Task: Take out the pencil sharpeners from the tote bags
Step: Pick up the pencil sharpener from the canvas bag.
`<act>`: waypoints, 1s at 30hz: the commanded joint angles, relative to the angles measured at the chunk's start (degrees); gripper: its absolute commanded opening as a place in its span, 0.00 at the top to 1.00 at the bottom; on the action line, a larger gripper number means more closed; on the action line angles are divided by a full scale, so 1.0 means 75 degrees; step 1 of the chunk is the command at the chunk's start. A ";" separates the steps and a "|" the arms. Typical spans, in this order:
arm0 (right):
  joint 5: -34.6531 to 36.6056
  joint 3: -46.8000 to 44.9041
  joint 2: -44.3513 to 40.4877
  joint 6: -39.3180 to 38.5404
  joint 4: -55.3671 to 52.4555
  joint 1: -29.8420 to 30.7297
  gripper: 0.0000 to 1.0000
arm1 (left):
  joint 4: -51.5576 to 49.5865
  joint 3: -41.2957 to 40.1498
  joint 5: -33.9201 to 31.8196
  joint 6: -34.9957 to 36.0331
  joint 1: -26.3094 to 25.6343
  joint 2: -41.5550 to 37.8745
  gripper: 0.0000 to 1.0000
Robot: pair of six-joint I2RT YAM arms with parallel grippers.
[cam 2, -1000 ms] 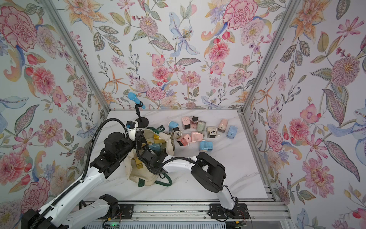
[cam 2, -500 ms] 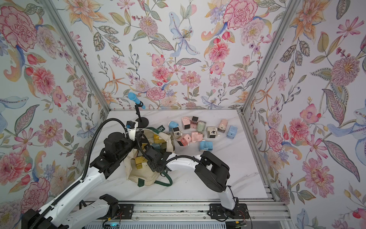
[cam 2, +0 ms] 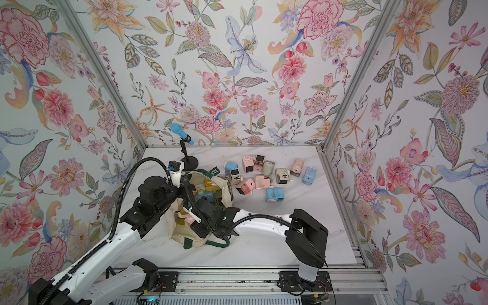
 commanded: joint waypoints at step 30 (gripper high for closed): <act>-0.0406 -0.2933 -0.5327 0.0289 0.0505 -0.3567 0.64 | 0.0185 0.0254 -0.0187 -0.0040 0.0068 -0.0169 1.00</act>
